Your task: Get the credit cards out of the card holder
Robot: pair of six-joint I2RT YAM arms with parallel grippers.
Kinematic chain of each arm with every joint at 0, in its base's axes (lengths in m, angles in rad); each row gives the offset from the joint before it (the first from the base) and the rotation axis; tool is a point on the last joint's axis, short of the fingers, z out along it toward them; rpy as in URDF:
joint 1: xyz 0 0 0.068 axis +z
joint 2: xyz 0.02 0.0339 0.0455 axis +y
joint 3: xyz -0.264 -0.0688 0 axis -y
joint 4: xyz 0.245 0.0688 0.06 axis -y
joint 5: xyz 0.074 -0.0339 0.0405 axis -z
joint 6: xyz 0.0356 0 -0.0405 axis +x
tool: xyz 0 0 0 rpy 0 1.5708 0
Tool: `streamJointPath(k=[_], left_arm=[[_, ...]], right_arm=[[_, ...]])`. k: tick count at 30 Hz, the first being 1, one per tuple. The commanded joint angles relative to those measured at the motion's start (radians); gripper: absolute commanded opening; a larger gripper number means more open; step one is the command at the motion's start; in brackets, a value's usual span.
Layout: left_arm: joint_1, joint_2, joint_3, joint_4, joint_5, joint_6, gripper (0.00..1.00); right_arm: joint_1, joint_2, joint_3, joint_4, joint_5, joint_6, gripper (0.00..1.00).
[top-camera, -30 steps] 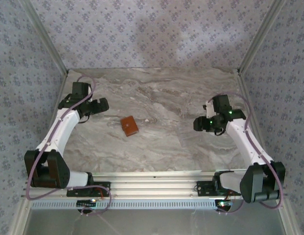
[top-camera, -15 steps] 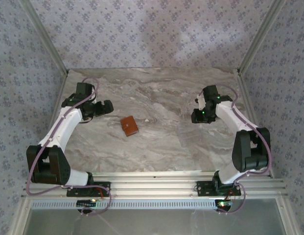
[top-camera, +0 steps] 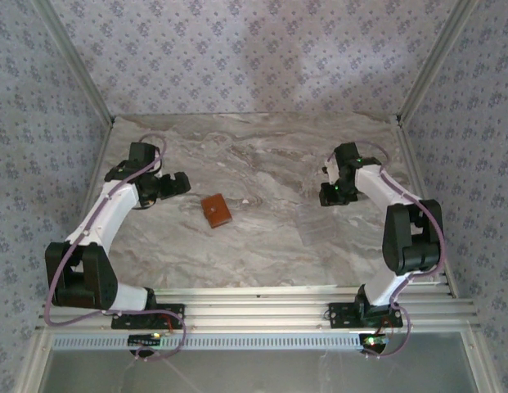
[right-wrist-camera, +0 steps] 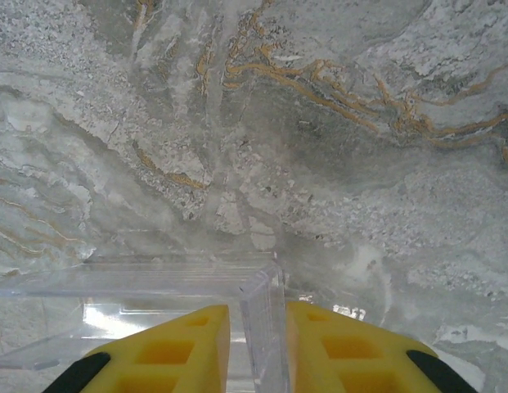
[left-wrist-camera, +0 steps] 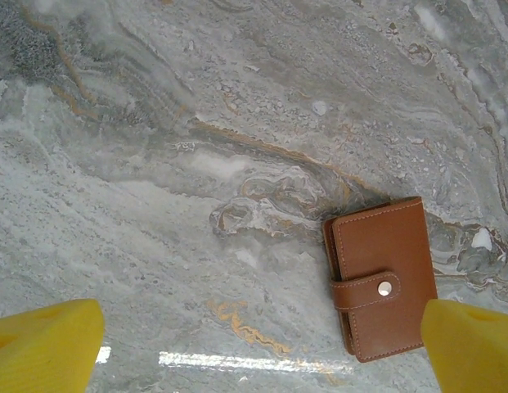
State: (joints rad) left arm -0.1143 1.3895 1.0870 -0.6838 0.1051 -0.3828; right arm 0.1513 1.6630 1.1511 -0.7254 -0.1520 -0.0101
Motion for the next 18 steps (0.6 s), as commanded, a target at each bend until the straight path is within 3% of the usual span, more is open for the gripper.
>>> streamJointPath(k=[1,12,18], left_arm=[[-0.008,-0.017,-0.003,0.000,0.007,-0.011,0.99],[-0.022,-0.011,-0.007,0.000,0.001,-0.014,0.99],[-0.028,-0.014,-0.006,0.000,-0.006,-0.011,1.00]], right_arm=[[0.005,0.027,0.028,0.004,0.020,-0.021,0.23],[0.007,0.031,0.024,0.013,0.024,-0.022,0.16],[0.020,-0.002,0.025,0.011,0.056,-0.002,0.07]])
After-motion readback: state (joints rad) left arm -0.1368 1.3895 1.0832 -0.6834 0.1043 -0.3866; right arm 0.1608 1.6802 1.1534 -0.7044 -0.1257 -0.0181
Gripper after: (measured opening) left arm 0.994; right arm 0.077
